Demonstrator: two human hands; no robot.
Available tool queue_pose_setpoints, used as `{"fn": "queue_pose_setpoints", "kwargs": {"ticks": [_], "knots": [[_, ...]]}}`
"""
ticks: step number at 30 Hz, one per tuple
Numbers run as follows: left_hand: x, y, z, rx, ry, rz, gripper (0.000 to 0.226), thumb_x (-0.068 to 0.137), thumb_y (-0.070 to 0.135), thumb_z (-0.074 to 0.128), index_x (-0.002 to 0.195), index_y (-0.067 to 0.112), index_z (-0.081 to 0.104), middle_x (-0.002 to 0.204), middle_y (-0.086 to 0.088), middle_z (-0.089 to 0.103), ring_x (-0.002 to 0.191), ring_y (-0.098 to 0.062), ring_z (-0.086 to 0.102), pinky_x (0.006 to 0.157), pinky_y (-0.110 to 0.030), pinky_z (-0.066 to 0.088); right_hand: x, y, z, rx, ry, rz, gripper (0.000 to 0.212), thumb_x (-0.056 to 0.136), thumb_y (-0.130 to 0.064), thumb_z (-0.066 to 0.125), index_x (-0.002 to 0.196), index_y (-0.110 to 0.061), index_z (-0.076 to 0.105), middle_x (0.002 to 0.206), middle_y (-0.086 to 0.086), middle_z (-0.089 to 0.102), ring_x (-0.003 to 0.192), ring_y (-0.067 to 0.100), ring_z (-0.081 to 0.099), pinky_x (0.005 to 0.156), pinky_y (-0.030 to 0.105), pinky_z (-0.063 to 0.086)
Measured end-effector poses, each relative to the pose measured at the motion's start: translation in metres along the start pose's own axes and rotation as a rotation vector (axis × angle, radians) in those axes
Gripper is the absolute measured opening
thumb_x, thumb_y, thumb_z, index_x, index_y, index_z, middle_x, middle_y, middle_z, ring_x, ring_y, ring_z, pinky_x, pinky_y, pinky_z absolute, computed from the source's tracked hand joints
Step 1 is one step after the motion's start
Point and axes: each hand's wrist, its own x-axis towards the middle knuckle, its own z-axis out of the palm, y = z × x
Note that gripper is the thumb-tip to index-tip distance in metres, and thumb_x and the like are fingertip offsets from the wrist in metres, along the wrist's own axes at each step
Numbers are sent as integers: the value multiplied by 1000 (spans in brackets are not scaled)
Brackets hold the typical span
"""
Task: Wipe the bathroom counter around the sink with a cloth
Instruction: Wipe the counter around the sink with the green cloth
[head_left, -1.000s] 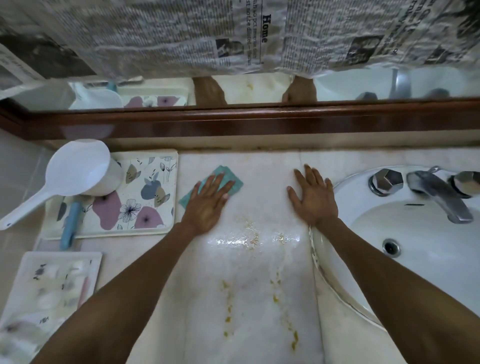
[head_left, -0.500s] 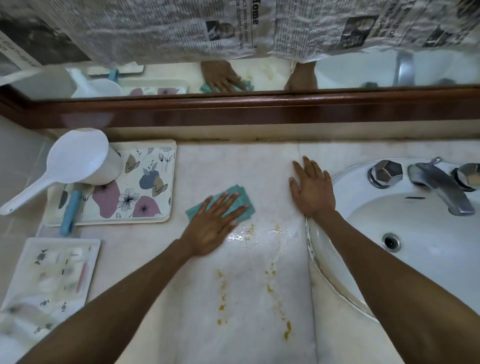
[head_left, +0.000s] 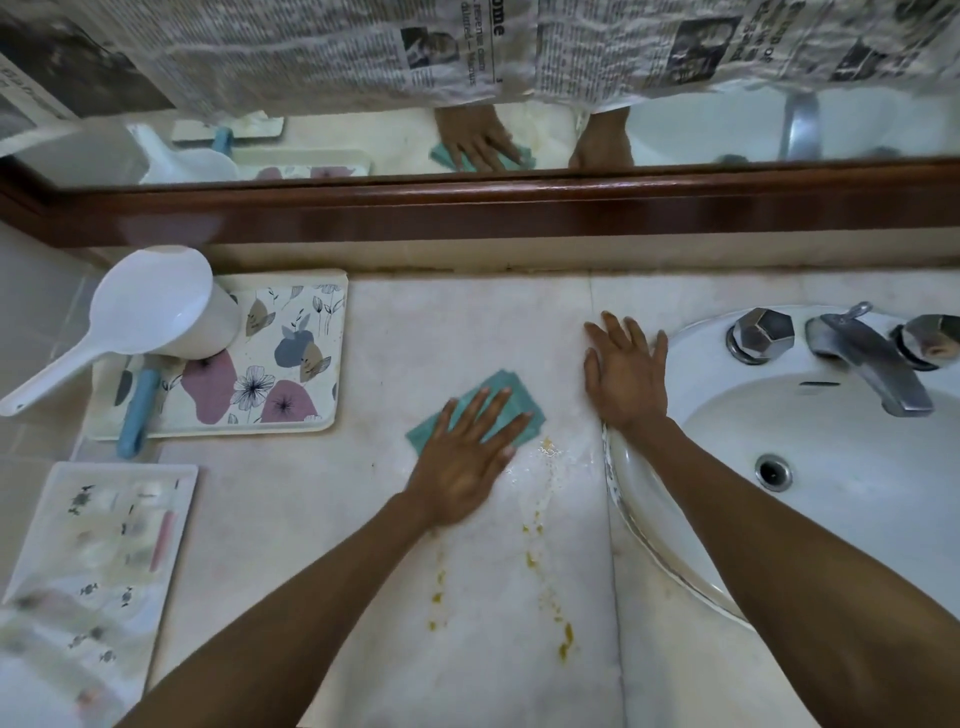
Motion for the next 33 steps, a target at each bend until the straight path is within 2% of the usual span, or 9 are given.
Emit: {"fn": "queue_pose_setpoints", "kwargs": {"ticks": [4, 8, 12, 16, 20, 24, 28, 30, 33], "knots": [[-10, -50, -14, 81, -3, 56, 49, 109, 46, 22, 158, 43, 18, 169, 9, 4, 156, -14, -2, 125, -45, 1, -2, 1, 1, 2, 25, 3, 41, 98, -28, 38, 138, -20, 49, 151, 5, 42, 142, 29, 33, 116, 60, 14], [56, -61, -25, 46, 101, -238, 50, 108, 43, 22, 158, 41, 21, 169, 4, 11, 156, -22, 11, 123, -52, 8, -7, 3, 4, -7, 50, 21, 42, 98, -29, 35, 136, -17, 50, 150, 9, 43, 141, 31, 33, 117, 57, 14], [94, -16, -15, -36, 149, -440, 53, 108, 43, 22, 160, 35, 16, 170, 0, 5, 157, -25, 1, 123, -54, -1, -10, 6, 3, 42, 56, 32, 46, 97, -33, 33, 136, -17, 51, 151, 10, 42, 143, 32, 31, 119, 53, 11], [31, 21, 8, 12, 62, -113, 52, 109, 43, 23, 160, 37, 16, 170, 3, 4, 157, -20, -2, 123, -54, 4, -10, 7, -1, 70, 39, 27, 48, 96, -35, 33, 137, -17, 50, 152, 10, 41, 143, 32, 31, 120, 51, 10], [-12, -25, -4, 75, -37, 160, 49, 109, 46, 22, 159, 42, 18, 169, 10, 4, 156, -14, -4, 125, -44, -4, -12, 18, -4, 99, 8, -17, 51, 97, -40, 29, 139, -19, 49, 154, 8, 39, 144, 30, 29, 121, 47, 8], [46, -66, -22, 78, 30, -76, 54, 106, 49, 12, 158, 42, 19, 169, 5, 10, 156, -22, 9, 123, -51, 6, -19, 30, -6, 90, 28, 13, 52, 99, -41, 25, 139, -19, 50, 156, 10, 35, 146, 29, 24, 121, 47, 6], [112, -31, -21, -17, 114, -376, 56, 106, 47, 15, 160, 34, 17, 170, -1, 6, 157, -27, 3, 122, -54, -1, -31, 32, -7, 136, 91, 157, 44, 103, -36, 29, 138, -15, 45, 161, 12, 22, 149, 24, 14, 121, 49, 5], [116, 5, -10, -53, 93, -339, 56, 106, 46, 17, 161, 33, 15, 170, -2, 3, 157, -28, -1, 123, -54, -5, -37, 32, -9, 152, 119, 192, 44, 104, -33, 27, 139, -13, 44, 162, 10, 20, 150, 23, 13, 121, 48, 7], [69, 49, 10, -17, 25, -96, 55, 107, 48, 18, 160, 36, 17, 170, 1, 2, 157, -24, -2, 124, -54, -2, -41, 33, -9, 158, 136, 193, 45, 104, -31, 25, 140, -12, 46, 161, 10, 22, 149, 24, 16, 121, 48, 9]]}}
